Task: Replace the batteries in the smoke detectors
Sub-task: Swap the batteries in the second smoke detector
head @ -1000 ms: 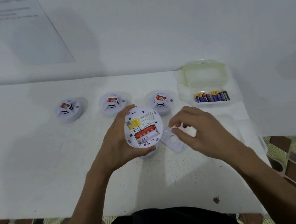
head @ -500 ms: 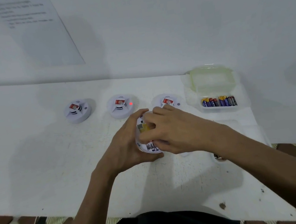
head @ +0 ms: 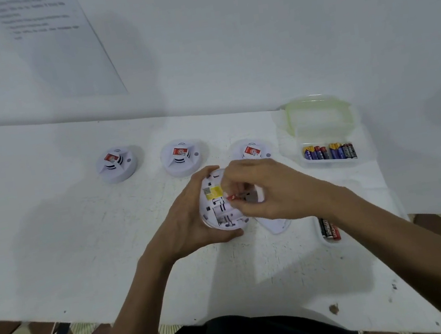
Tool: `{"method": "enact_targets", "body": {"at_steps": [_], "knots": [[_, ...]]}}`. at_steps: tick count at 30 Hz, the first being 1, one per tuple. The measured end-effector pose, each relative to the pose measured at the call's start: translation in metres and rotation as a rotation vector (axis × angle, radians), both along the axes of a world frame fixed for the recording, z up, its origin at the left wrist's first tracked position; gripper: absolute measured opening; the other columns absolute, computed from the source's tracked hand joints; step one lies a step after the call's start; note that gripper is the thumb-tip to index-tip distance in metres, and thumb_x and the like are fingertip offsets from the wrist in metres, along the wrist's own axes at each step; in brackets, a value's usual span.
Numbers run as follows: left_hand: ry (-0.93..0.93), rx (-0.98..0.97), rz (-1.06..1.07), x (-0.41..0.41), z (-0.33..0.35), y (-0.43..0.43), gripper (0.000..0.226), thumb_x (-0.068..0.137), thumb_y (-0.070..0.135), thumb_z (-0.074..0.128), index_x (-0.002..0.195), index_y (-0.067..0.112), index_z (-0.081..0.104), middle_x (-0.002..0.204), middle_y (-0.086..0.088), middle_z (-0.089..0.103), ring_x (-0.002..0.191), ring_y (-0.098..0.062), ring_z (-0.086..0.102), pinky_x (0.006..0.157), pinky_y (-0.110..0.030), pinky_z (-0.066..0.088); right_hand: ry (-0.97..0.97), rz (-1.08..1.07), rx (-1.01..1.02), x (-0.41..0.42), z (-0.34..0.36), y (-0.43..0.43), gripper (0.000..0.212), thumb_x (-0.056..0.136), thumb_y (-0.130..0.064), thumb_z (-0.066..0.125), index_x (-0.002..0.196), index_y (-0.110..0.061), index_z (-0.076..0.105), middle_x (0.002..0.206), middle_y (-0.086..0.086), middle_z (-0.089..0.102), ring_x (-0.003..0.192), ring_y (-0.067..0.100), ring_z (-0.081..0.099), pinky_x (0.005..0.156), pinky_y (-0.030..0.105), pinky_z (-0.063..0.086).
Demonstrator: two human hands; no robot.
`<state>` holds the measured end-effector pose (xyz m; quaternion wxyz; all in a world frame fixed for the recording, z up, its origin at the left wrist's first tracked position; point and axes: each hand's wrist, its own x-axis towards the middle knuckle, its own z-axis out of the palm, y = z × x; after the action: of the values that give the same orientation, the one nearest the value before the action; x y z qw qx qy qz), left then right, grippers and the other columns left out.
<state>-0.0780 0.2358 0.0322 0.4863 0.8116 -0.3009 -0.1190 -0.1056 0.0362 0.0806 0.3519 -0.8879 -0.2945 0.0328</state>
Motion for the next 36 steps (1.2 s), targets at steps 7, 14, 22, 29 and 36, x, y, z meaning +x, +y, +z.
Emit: {"method": "enact_targets", "body": {"at_steps": [7,14,22,29,36], "knots": [[-0.040,0.025,0.018,0.006,-0.011,0.008,0.090,0.058,0.060,0.077,0.131,0.052,0.025,0.130,0.031,0.042,0.122,0.002,0.046,0.100,-0.015,0.039,0.247,-0.366,0.339,-0.037,-0.010,-0.053,0.018,0.088,-0.006,0.068,0.092,-0.016,0.054,0.084,0.003,0.068,0.082,0.019,0.071,0.082,0.031,0.057],[-0.041,0.035,0.024,0.008,-0.012,0.007,0.087,0.059,0.068,0.072,0.131,0.053,0.024,0.129,0.041,0.037,0.122,0.009,0.042,0.098,-0.006,0.034,0.412,-0.677,0.071,-0.074,-0.042,-0.114,0.022,0.086,-0.014,0.071,0.084,-0.029,0.056,0.088,-0.006,0.069,0.080,0.005,0.068,0.070,0.016,0.050],[-0.050,0.102,0.041,0.010,-0.018,0.005,0.099,0.054,0.063,0.075,0.136,0.040,0.024,0.130,0.035,0.037,0.118,0.015,0.041,0.095,-0.005,0.035,0.540,-0.764,-0.225,-0.086,-0.087,-0.136,0.013,0.091,-0.018,0.067,0.094,-0.023,0.055,0.087,-0.006,0.065,0.077,0.009,0.062,0.058,0.018,0.044],[-0.059,0.096,0.047,0.009,-0.016,0.005,0.100,0.054,0.074,0.069,0.135,0.038,0.024,0.129,0.033,0.036,0.117,0.018,0.040,0.091,0.001,0.032,0.601,-0.761,-0.214,-0.084,-0.095,-0.139,0.011,0.091,-0.020,0.066,0.091,-0.028,0.058,0.086,-0.004,0.069,0.079,0.011,0.065,0.060,0.021,0.045],[-0.051,0.108,0.052,0.008,-0.020,0.007,0.101,0.054,0.077,0.068,0.137,0.038,0.023,0.130,0.036,0.035,0.120,0.016,0.039,0.095,-0.001,0.032,0.571,-0.714,-0.300,-0.081,-0.084,-0.139,0.007,0.096,-0.022,0.058,0.102,-0.026,0.056,0.088,-0.002,0.067,0.079,0.012,0.064,0.061,0.021,0.045]]}}
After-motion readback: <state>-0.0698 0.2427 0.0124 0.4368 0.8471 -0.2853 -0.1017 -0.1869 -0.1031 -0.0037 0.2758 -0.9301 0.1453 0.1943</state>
